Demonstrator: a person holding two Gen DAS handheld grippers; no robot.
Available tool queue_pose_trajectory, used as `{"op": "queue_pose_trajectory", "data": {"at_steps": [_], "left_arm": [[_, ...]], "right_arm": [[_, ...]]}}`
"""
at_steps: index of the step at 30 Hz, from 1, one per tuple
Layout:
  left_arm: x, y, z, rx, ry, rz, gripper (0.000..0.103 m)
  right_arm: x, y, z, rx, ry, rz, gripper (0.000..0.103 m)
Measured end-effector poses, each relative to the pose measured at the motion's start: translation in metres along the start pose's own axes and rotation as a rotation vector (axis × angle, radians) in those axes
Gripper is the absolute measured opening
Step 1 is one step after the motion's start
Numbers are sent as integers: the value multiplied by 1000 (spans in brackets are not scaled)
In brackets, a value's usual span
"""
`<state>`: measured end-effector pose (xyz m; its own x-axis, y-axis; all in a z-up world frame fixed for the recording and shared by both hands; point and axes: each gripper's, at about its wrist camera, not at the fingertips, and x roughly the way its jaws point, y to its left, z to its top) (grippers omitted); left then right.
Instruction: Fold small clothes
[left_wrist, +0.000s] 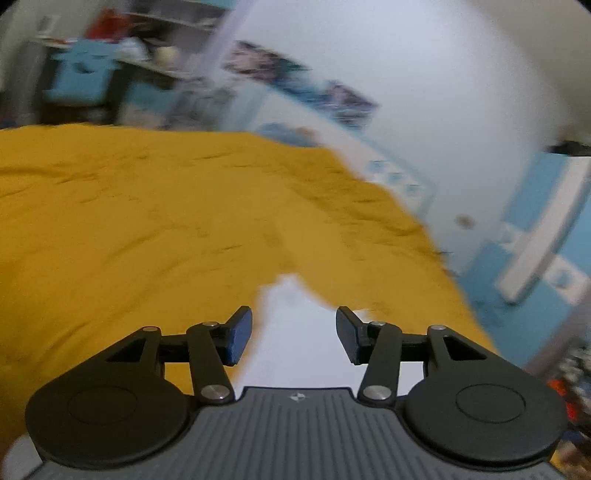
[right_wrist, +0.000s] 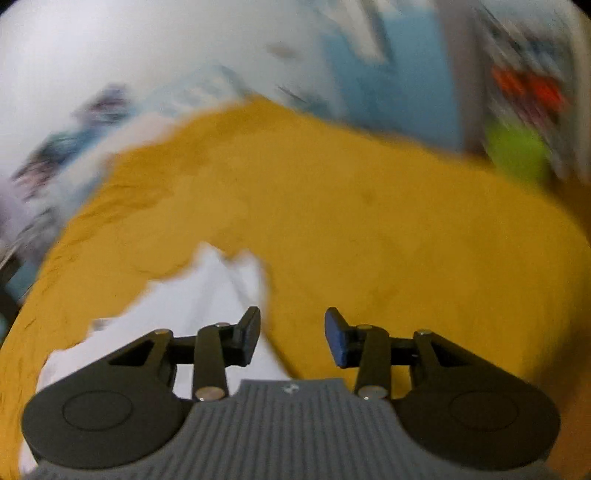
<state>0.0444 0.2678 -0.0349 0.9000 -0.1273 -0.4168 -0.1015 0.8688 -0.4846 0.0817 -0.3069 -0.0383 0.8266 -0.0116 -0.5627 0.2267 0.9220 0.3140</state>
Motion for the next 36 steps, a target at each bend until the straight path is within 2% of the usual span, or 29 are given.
{"op": "queue_pose_trajectory", "data": {"at_steps": [1, 2, 3, 4, 6, 10, 13, 15, 17, 20, 26, 29, 32, 34, 36], "left_arm": [[7, -9, 3, 15, 6, -35, 53], [16, -19, 4, 35, 9, -55, 48], [25, -29, 4, 55, 17, -56, 36], [36, -38, 2, 81, 32, -55, 25], [64, -55, -6, 156, 85, -46, 18], [112, -60, -28, 227, 180, 38, 16], [137, -50, -39, 230, 228, 124, 16], [139, -43, -54, 207, 255, 166, 15], [135, -29, -59, 169, 243, 144, 15], [125, -26, -64, 200, 214, 129, 17], [127, -26, -66, 201, 195, 126, 17], [138, -27, -65, 222, 188, 135, 17], [139, -29, -67, 243, 177, 141, 17], [138, -31, -69, 262, 167, 143, 17], [138, -32, -70, 275, 163, 146, 17]], "right_arm": [[-2, 13, 1, -51, -31, 51, 10], [-2, 30, 1, -100, -55, 101, 2], [0, 44, 0, -139, -66, 140, 0], [5, 61, -3, -178, -67, 183, 0], [19, 92, -11, -241, -42, 259, 0], [56, 162, -41, -404, 29, 380, 0], [78, 200, -71, -521, 64, 420, 0], [88, 214, -92, -597, 60, 394, 0], [100, 213, -107, -663, 79, 378, 0], [114, 195, -123, -710, 107, 319, 0], [121, 154, -119, -678, -8, 135, 0], [126, 126, -104, -613, -33, 28, 0], [123, 99, -89, -541, -36, 2, 0], [115, 83, -85, -512, -126, -159, 0], [111, 59, -74, -396, -137, -228, 0]]}}
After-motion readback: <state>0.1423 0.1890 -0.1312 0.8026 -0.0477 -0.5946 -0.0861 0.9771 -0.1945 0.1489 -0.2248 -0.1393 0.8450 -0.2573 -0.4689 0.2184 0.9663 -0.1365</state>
